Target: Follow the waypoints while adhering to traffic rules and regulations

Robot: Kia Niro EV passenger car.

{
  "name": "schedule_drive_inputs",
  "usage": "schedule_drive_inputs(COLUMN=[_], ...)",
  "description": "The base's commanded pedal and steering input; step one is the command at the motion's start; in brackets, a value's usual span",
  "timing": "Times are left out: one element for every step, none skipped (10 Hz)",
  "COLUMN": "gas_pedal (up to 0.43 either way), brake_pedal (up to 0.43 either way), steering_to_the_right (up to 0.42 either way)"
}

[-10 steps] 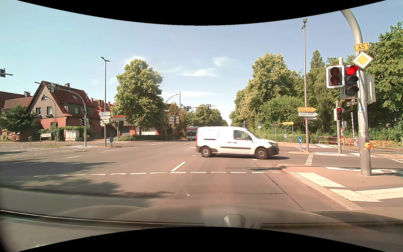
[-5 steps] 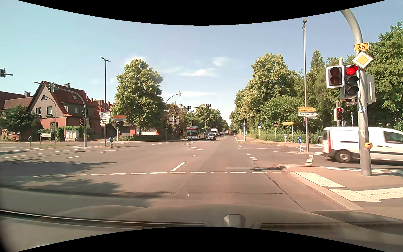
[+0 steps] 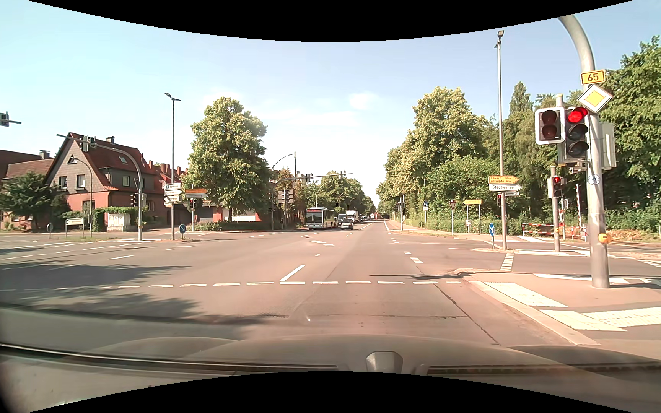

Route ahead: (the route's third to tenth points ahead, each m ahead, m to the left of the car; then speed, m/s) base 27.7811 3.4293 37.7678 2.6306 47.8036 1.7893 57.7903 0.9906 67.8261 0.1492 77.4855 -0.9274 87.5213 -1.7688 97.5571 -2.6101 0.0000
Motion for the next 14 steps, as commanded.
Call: schedule_drive_inputs(gas_pedal=[0.000, 0.000, 0.000, 0.000, 0.000, 0.000, 0.000, 0.000, 0.000, 0.000, 0.000, 0.000, 0.000, 0.000], brake_pedal=[0.280, 0.280, 0.280, 0.280, 0.280, 0.280, 0.280, 0.280, 0.280, 0.280, 0.280, 0.280, 0.280, 0.280], steering_to_the_right=[0.016, 0.016, 0.016, 0.016, 0.016, 0.016, 0.016, 0.016, 0.016, 0.016, 0.016, 0.016, 0.016, 0.016])
